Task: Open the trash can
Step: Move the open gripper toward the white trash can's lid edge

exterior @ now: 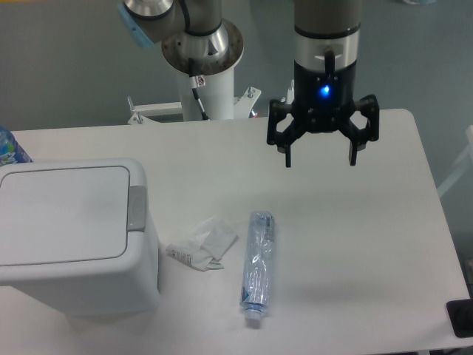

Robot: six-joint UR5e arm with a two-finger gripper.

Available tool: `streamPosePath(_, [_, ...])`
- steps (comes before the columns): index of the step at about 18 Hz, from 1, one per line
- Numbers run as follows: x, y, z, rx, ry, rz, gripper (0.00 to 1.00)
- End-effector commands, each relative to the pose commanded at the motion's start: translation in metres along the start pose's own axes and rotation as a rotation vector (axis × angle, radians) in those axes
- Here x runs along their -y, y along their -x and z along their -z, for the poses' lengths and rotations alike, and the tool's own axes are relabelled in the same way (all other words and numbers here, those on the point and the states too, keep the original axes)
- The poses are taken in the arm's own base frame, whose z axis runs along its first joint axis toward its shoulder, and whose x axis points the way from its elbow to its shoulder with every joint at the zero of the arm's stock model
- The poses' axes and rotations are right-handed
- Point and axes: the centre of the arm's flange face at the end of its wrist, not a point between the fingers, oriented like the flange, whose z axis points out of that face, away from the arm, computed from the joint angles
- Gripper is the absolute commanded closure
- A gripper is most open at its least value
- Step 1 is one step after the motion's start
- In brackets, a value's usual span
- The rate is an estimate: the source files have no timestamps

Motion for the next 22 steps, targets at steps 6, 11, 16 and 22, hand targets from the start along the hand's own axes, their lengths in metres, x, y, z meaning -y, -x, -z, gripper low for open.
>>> streamPosePath(6, [-0.001,-0.001,0.006,0.009,-0.005,0.005,0.00])
streamPosePath(11, [0.005,0.000,0.006,0.009,-0.042,0.104,0.00])
streamPosePath(16, [0.019,-0.018,0.005,-0.051,-0.126,0.186,0.00])
streamPosePath(22, [0.035,-0.061,-0.004,-0.163,-0.142,0.196,0.00])
